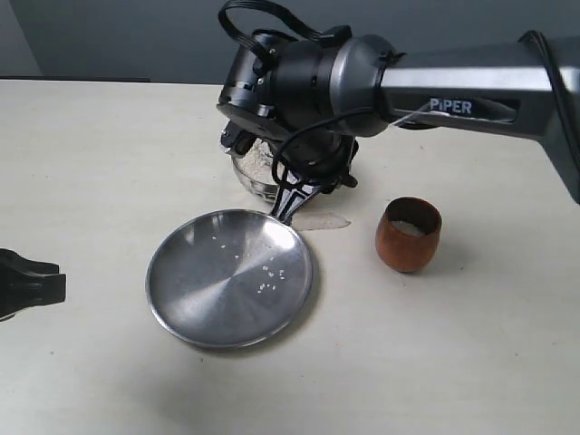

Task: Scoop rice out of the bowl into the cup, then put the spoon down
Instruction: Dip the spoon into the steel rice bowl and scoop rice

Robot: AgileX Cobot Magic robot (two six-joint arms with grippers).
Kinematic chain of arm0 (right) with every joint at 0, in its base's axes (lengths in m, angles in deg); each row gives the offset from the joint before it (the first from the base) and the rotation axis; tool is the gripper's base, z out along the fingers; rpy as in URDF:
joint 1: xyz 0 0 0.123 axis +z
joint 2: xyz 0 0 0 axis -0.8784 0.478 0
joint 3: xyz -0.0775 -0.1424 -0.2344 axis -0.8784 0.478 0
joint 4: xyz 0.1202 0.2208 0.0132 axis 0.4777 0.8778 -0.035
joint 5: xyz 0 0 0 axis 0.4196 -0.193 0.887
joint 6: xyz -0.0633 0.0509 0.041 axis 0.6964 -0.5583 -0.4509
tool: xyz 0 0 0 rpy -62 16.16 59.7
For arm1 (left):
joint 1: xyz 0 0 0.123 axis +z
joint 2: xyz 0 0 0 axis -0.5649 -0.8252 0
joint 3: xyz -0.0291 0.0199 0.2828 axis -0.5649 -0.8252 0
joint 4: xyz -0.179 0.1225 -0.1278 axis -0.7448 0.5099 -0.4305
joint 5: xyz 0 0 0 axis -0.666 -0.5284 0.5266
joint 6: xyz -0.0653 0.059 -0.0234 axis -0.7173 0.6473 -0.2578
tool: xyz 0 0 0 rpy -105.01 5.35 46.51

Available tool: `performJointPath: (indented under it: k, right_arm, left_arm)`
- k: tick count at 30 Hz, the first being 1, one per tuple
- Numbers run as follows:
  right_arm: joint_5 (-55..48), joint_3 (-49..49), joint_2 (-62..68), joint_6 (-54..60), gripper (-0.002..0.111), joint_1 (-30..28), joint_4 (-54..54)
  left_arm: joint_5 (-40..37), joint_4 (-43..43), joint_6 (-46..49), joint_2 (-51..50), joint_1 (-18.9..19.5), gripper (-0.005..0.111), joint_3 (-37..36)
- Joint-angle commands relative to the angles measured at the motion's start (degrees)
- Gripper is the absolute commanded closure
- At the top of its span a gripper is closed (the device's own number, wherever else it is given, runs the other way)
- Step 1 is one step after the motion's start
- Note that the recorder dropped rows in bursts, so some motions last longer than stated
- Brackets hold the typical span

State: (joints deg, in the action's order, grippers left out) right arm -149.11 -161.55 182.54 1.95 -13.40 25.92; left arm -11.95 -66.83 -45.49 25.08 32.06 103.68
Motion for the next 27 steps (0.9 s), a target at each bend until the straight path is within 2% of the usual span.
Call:
performJointPath:
  k: [1,10,27]
  right_arm:
    - [-0.2,-0.3,-1.5,-0.5,0.109,-2.4,3.8]
    - [1.7,-0.3,-2.7,-0.5,0.109,-4.0,10.9]
    - [2.4,-0.2,-12.6,-0.8,0.109,-4.0,15.8]
  left_arm:
    - [0.4,0.6,0.1,0.0,-0.1,0.106,0.4]
    - [0.4,0.6,0.1,0.0,-0.1,0.106,0.4]
    - [0.4,0.7,0.1,0.0,-0.1,0.106,0.4]
